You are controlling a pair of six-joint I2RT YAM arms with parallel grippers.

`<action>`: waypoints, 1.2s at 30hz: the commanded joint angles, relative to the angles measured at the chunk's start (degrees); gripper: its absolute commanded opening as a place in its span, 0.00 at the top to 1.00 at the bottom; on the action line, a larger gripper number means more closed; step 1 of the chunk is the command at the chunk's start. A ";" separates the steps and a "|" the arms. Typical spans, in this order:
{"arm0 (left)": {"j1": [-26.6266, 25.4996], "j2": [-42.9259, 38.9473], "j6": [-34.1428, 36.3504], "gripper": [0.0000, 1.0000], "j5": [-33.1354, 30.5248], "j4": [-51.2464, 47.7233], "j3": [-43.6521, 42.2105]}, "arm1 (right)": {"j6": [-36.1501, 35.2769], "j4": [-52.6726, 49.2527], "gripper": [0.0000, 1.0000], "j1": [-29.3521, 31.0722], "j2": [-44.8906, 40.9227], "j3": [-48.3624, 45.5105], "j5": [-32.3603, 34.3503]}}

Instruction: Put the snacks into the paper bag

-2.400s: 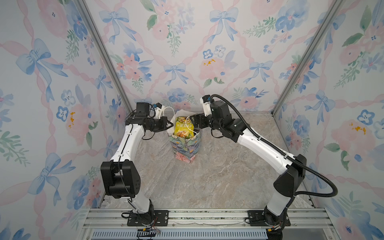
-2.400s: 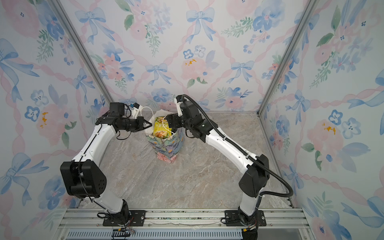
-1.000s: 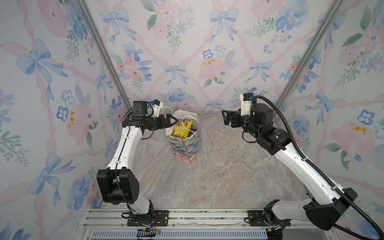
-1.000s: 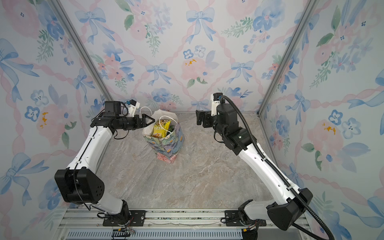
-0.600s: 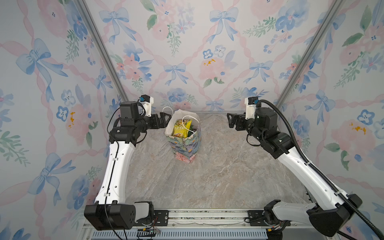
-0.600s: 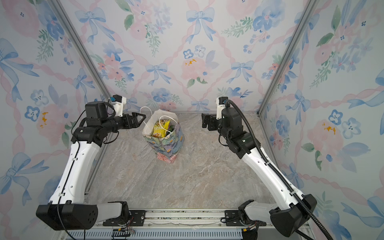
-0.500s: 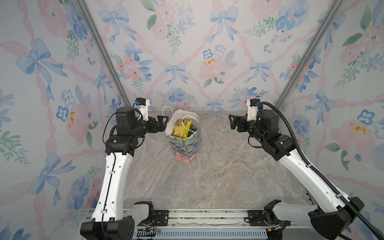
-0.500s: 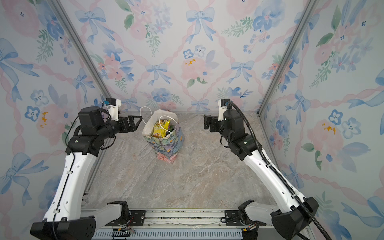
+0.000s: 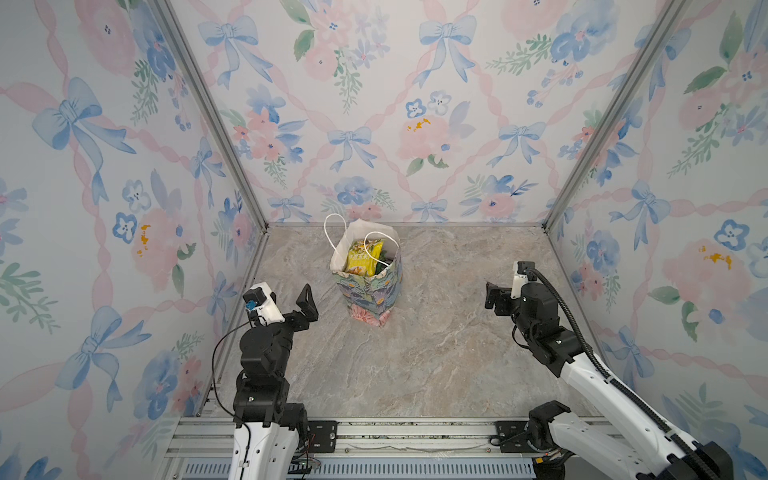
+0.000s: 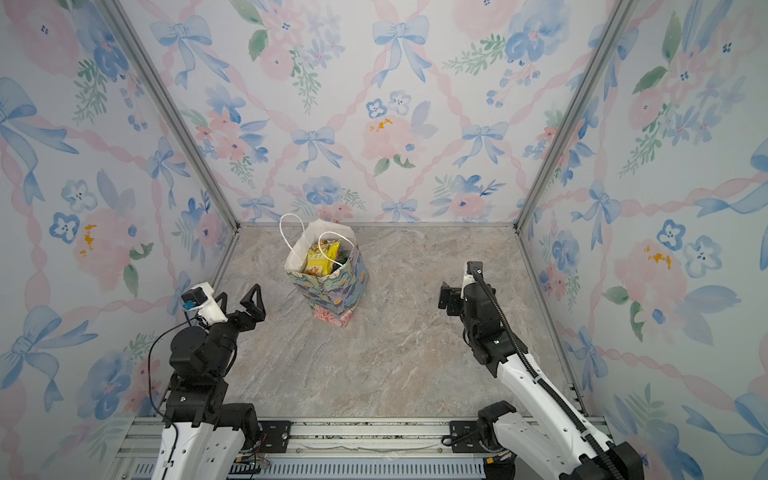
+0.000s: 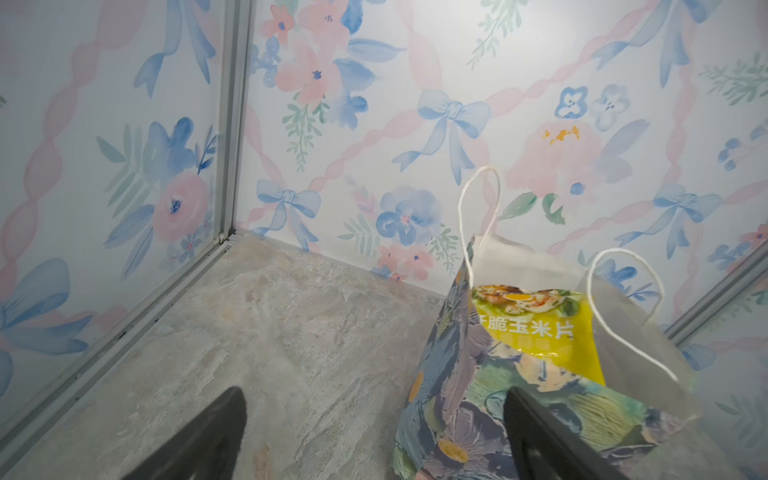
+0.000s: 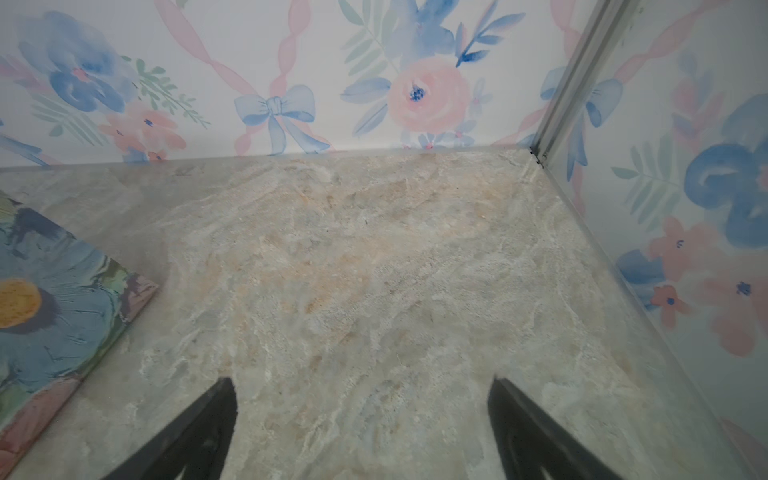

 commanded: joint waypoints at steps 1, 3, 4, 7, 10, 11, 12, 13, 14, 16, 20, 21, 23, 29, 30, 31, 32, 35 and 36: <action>0.24 1.59 -1.39 0.02 -5.20 8.40 -3.65 | -3.91 9.55 0.03 -1.33 0.24 -2.88 5.12; 0.28 3.69 -1.95 0.02 -6.61 11.57 -5.07 | -4.33 10.56 0.03 -2.12 2.54 -3.28 6.00; 0.23 4.88 -2.32 0.02 -7.00 14.56 -6.09 | -4.54 11.46 0.03 -2.51 4.33 -3.52 6.62; 0.27 9.85 0.25 0.02 -8.92 22.38 -9.08 | -5.88 16.01 0.04 -3.52 9.86 -4.01 9.15; 0.28 15.95 4.88 0.02 -11.01 25.99 -11.35 | -7.27 22.70 0.03 -4.71 14.02 -6.11 10.68; 0.31 17.45 5.38 0.02 -11.32 28.64 -12.63 | -7.86 26.62 0.04 -4.93 15.33 -7.34 11.44; 0.24 19.20 6.19 0.02 -11.36 33.35 -14.73 | -9.33 31.43 0.03 -5.37 16.85 -9.04 11.23; 0.24 21.09 7.14 0.02 -11.73 38.45 -16.90 | -11.77 35.71 0.03 -5.57 18.15 -10.33 11.22; 0.33 22.82 8.06 0.02 -12.25 42.15 -18.42 | -13.06 38.98 0.03 -5.81 19.16 -11.24 11.18; 1.38 26.94 10.95 0.02 -11.47 47.56 -19.64 | -12.87 42.86 0.04 -7.87 20.76 -13.02 8.03; 4.28 36.49 12.41 0.02 -7.06 54.37 -18.01 | -9.76 53.38 0.03 -12.58 24.80 -16.91 3.05; 4.83 39.40 12.45 0.02 -5.92 57.28 -17.66 | -9.27 57.90 0.04 -13.36 26.15 -17.92 2.98; 5.37 44.25 13.04 0.02 -3.76 61.57 -17.01 | -9.77 58.88 0.04 -13.54 27.91 -18.23 0.15; 6.31 56.58 13.16 0.02 2.76 67.32 -14.47 | -16.10 80.22 0.03 -9.19 41.09 -21.65 -0.97; 6.35 58.15 12.93 0.02 3.39 69.08 -14.53 | -16.19 79.80 0.03 -8.86 40.39 -22.09 -0.63; 6.31 59.29 13.22 0.02 4.33 69.89 -14.11 | -15.99 79.09 0.03 -9.11 40.13 -21.99 -1.07; 6.25 59.34 13.57 0.02 5.04 68.54 -13.43 | -16.13 79.04 0.03 -9.05 40.42 -21.69 -1.13; 6.08 59.32 13.82 0.02 5.09 67.10 -12.70 | -15.64 76.30 0.03 -9.55 39.56 -20.74 -1.86; 6.08 59.26 13.90 0.02 5.18 67.14 -12.73 | -15.56 75.87 0.03 -9.66 39.51 -20.53 -2.06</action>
